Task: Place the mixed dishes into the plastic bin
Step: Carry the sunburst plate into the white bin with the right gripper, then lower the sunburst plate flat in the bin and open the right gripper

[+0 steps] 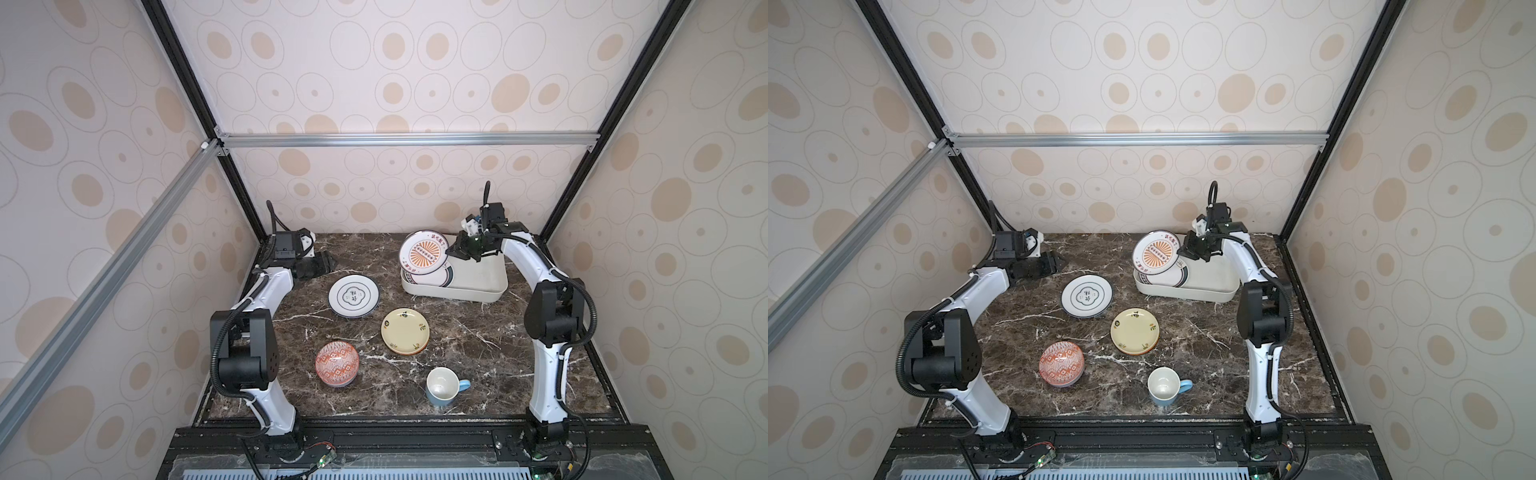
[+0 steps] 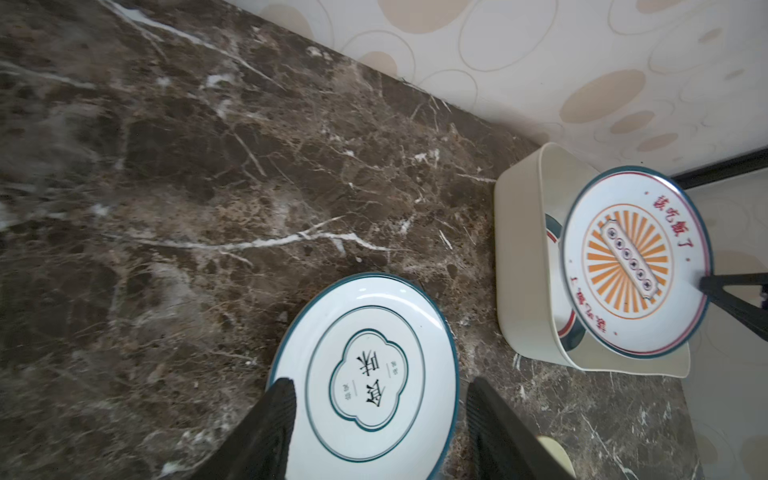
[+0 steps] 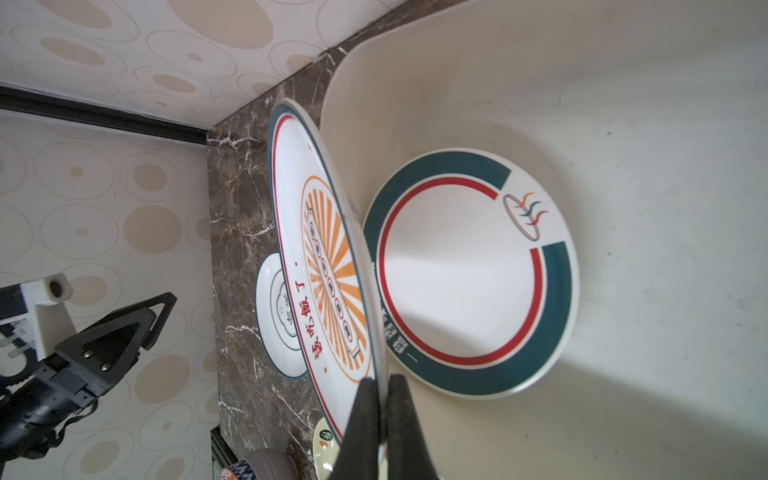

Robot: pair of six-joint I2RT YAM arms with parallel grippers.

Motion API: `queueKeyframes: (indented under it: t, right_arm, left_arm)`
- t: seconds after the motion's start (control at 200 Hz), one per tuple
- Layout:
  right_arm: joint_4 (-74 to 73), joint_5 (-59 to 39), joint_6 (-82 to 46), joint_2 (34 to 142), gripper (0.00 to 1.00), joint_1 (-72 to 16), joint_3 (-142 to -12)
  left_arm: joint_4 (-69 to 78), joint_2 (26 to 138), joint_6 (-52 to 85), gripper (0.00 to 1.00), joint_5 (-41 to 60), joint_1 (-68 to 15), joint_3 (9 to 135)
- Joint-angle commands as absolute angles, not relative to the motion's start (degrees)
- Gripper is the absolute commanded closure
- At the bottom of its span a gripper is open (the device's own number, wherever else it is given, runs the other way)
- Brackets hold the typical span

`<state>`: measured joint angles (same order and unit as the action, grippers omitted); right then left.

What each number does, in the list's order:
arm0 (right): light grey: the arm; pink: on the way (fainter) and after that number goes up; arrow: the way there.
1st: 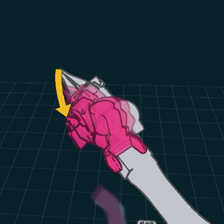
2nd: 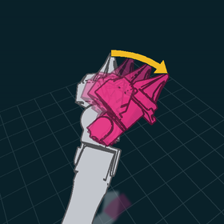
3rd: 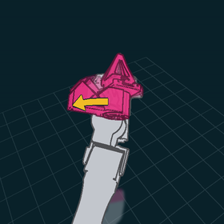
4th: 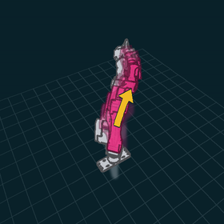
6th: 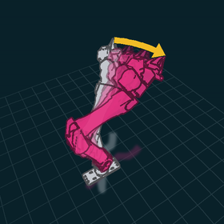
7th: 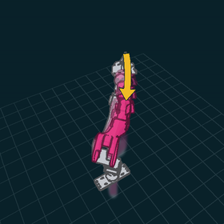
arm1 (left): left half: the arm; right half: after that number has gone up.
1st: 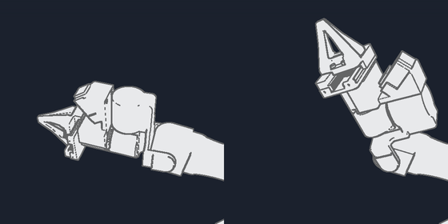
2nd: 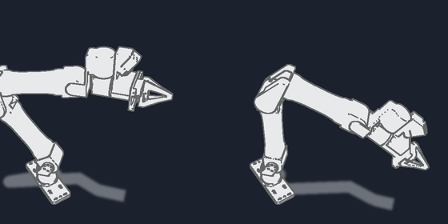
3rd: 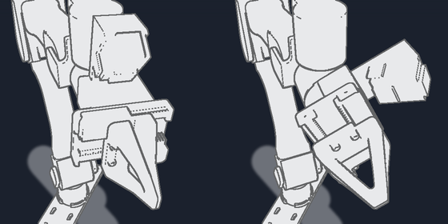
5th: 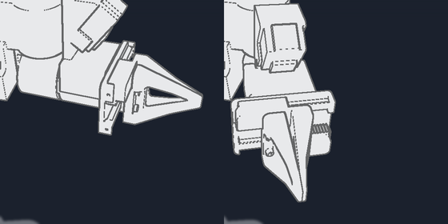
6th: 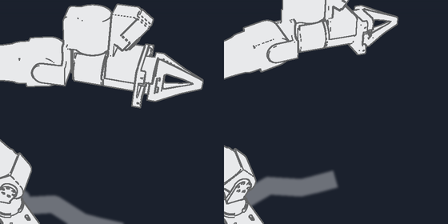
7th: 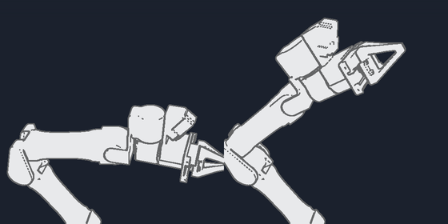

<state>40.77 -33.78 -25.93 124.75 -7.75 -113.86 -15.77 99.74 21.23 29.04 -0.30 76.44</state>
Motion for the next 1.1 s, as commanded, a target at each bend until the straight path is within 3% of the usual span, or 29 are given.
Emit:
queueKeyframes:
  t: [0.0,0.21,1.095]
  right_arm:
    - [39.04,-34.06,-24.13,121.37,1.0,-7.26,-110.92]
    - [36.86,-34.3,-23.8,121.62,1.0,-6.3,-107.04]
    - [34.37,-36.96,-25.17,127.77,1.0,-4.39,-104.49]
  left_arm:
    - [-16.27,99.1,21.71,0.34,30.26,-4.45,81.96]
    - [-17.77,101.24,22.01,0.34,29.0,-8.79,86.35]
    - [-20.01,104.38,22.26,0.36,27.26,-9.3,90.82]
